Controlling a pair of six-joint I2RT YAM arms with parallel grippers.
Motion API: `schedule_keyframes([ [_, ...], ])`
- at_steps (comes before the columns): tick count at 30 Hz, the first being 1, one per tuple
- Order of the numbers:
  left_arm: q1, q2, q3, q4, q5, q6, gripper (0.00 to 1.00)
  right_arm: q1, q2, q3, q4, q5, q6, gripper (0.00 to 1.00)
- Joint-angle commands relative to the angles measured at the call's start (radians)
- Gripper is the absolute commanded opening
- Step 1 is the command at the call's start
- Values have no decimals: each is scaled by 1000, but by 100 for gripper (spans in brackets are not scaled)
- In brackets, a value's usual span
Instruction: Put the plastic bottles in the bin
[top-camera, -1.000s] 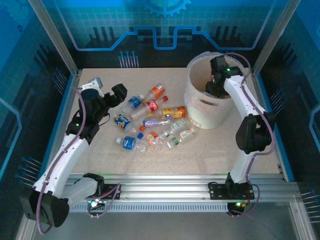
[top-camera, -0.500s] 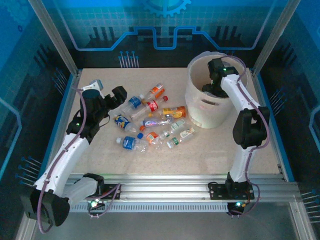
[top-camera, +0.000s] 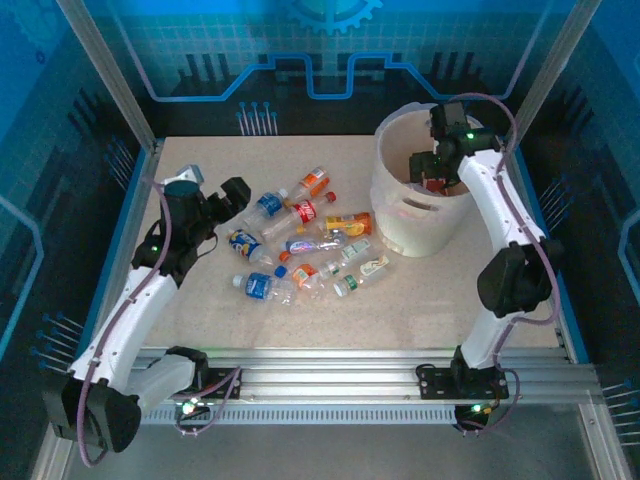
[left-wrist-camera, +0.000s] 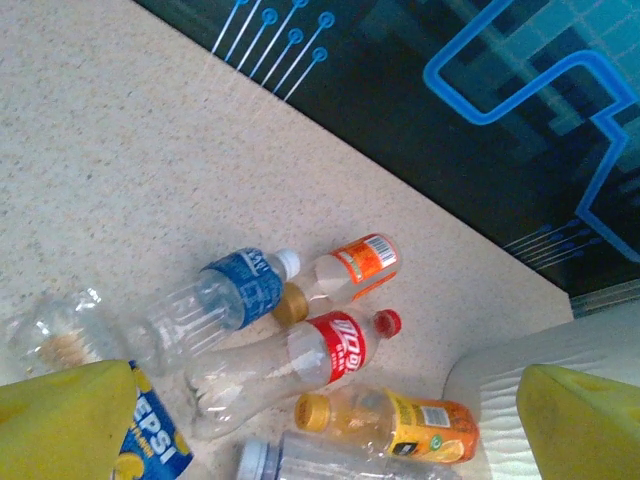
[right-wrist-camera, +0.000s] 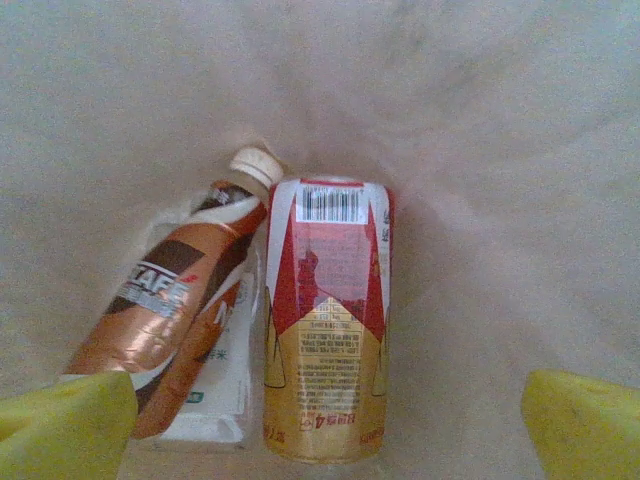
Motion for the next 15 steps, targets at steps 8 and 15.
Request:
schedule_keyframes([
  [8, 8, -67, -42, -248, 4, -158, 99, 28, -209, 7, 24, -44, 31, 100],
  [15, -1, -143, -148, -349, 24, -344, 99, 28, -301, -41, 70, -85, 50, 100],
])
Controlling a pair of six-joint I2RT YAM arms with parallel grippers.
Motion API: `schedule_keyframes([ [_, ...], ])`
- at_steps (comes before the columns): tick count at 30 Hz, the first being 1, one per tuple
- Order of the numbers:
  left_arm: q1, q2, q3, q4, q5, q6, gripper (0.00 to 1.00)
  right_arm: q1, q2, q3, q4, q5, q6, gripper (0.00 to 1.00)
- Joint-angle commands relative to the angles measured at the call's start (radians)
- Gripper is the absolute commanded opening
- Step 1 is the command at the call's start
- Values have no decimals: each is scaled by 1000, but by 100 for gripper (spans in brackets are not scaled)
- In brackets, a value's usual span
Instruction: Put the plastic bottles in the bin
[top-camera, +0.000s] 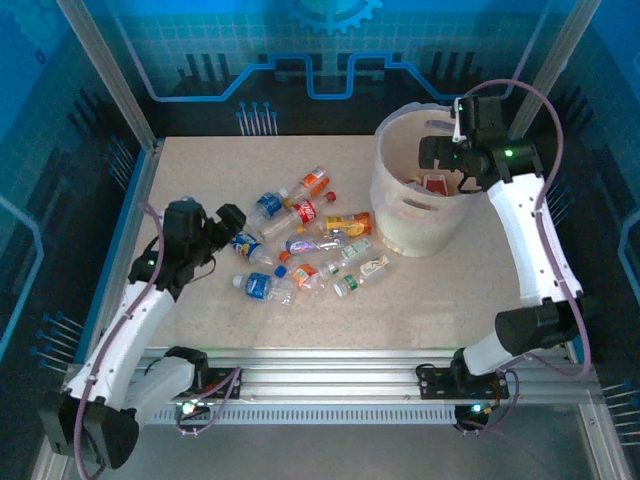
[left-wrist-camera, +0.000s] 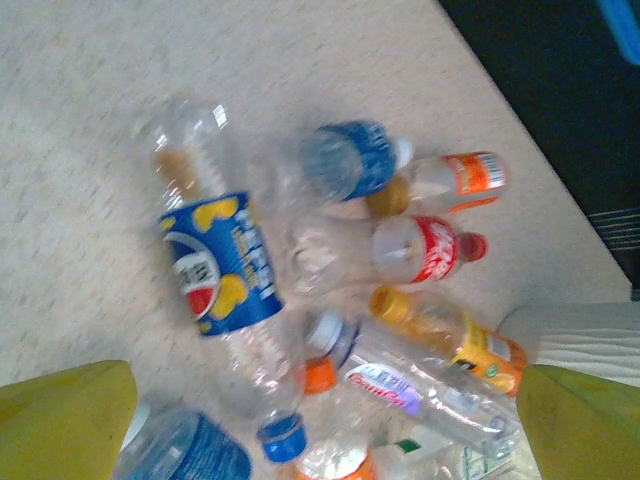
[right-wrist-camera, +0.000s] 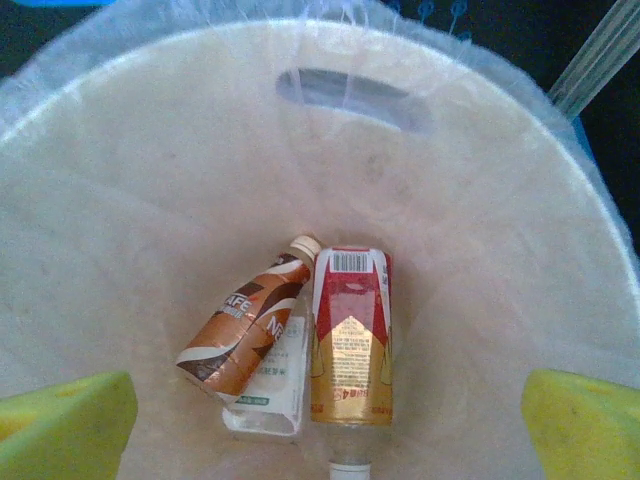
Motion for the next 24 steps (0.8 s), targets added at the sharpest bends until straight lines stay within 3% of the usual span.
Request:
schedule_keyframes([
  [1, -8, -44, -56, -98, 17, -132, 99, 12, -40, -34, 35, -36, 24, 100],
  [13, -196, -47, -233, -95, -12, -375, 99, 14, -113, -110, 110, -95, 53, 100],
  [24, -226, 66, -254, 19, -3, -398, 99, 21, -134, -151, 129, -113, 47, 100],
])
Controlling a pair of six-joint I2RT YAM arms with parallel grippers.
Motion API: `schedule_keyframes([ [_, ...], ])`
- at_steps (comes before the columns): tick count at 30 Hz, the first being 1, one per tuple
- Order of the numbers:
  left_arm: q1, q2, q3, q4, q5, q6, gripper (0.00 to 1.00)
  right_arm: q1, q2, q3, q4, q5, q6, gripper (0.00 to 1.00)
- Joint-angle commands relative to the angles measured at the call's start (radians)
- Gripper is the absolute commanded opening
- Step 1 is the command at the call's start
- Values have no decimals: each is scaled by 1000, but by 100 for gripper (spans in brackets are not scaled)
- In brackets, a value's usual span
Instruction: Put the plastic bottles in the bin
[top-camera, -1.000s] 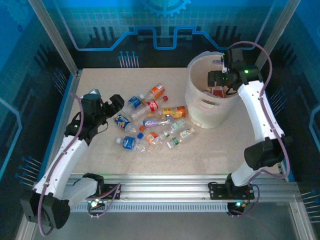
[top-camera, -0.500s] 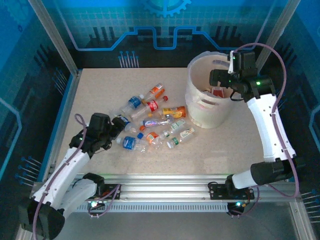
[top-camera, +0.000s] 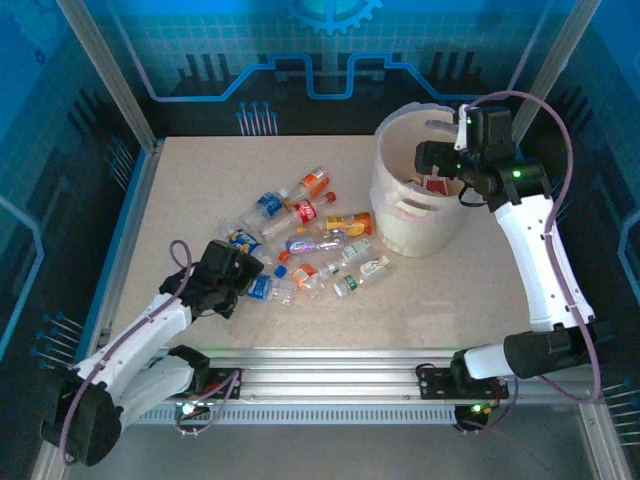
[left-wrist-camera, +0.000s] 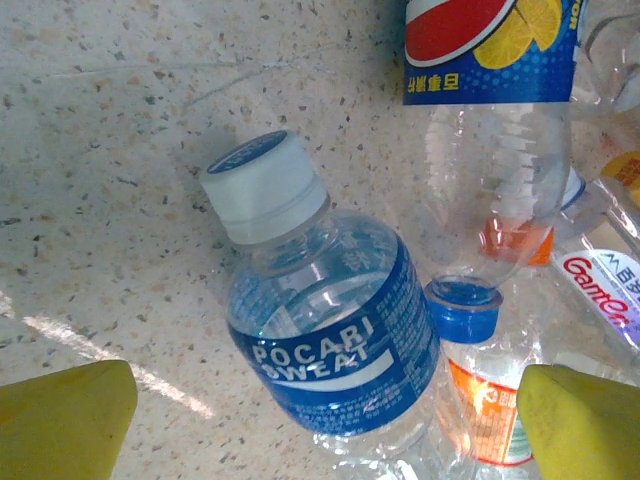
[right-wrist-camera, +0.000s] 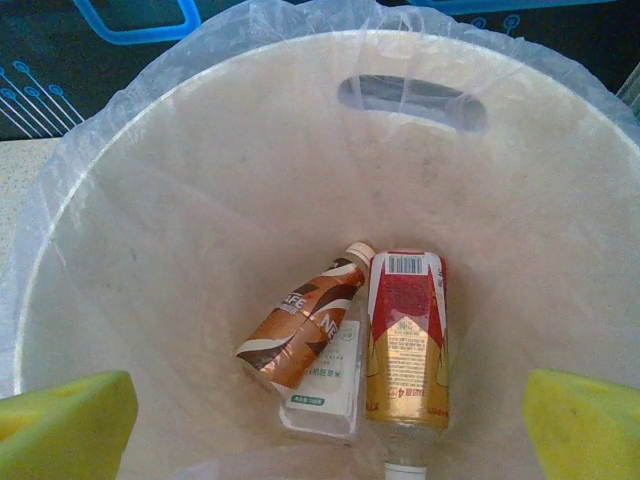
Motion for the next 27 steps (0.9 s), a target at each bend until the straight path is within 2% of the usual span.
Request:
schedule_keyframes([
  [1, -8, 37, -5, 50, -5, -21, 99, 13, -28, -20, 30, -16, 9, 100],
  [12, -8, 150, -7, 107, 24, -55, 98, 16, -25, -30, 30, -15, 11, 100],
  [17, -8, 189, -37, 148, 68, -95, 92, 15, -20, -29, 33, -20, 18, 100],
  [27, -14, 261, -51, 174, 98, -129, 89, 17, -14, -31, 38, -23, 28, 100],
])
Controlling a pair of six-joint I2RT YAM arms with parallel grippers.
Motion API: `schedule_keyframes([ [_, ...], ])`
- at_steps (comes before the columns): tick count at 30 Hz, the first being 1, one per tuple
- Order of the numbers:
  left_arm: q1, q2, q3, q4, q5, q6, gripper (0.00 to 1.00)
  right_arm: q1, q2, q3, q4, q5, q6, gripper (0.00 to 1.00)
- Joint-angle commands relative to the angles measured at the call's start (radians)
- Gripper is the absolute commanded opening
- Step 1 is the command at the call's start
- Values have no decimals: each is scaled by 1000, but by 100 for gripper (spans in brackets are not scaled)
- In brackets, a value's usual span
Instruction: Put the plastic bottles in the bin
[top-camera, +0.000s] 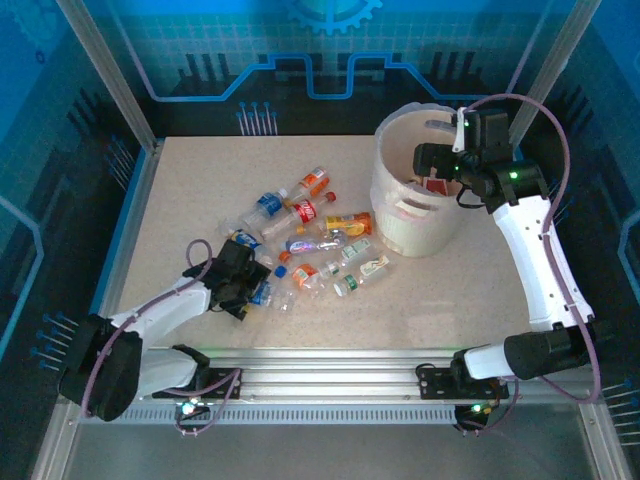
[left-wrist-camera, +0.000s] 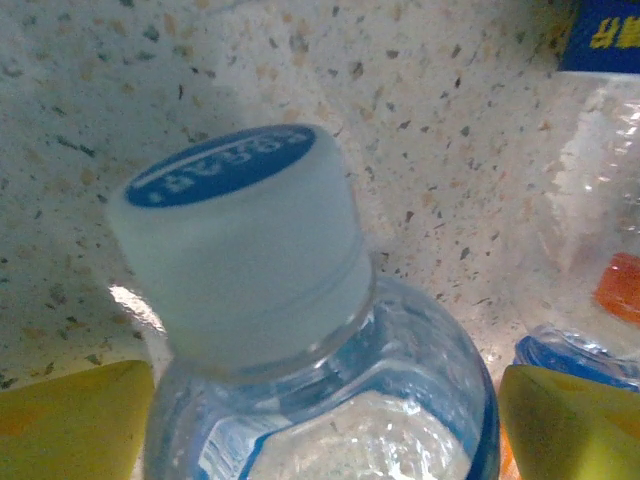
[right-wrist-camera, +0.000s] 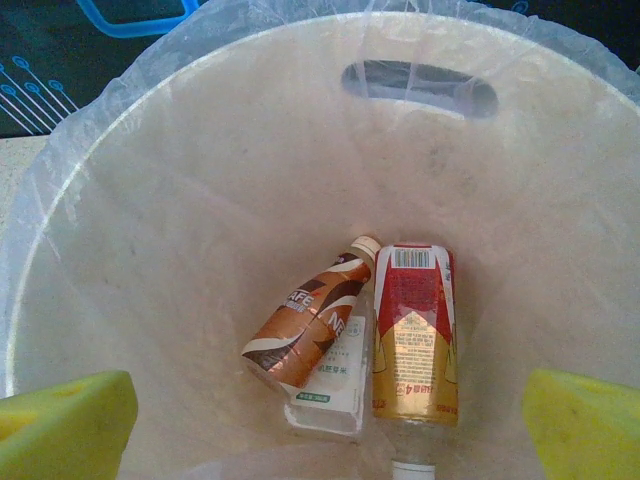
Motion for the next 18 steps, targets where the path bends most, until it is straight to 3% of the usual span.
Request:
schedule_keyframes([
  [1, -9, 19, -14, 5, 22, -24, 88, 14, -11, -3, 16, -15, 12, 100],
  [11, -9, 37, -32, 22, 15, -36, 75, 14, -18, -7, 12, -16, 21, 100],
  [18, -9, -59, 10, -89, -58, 12, 66, 21, -31, -12, 12, -32, 26, 100],
])
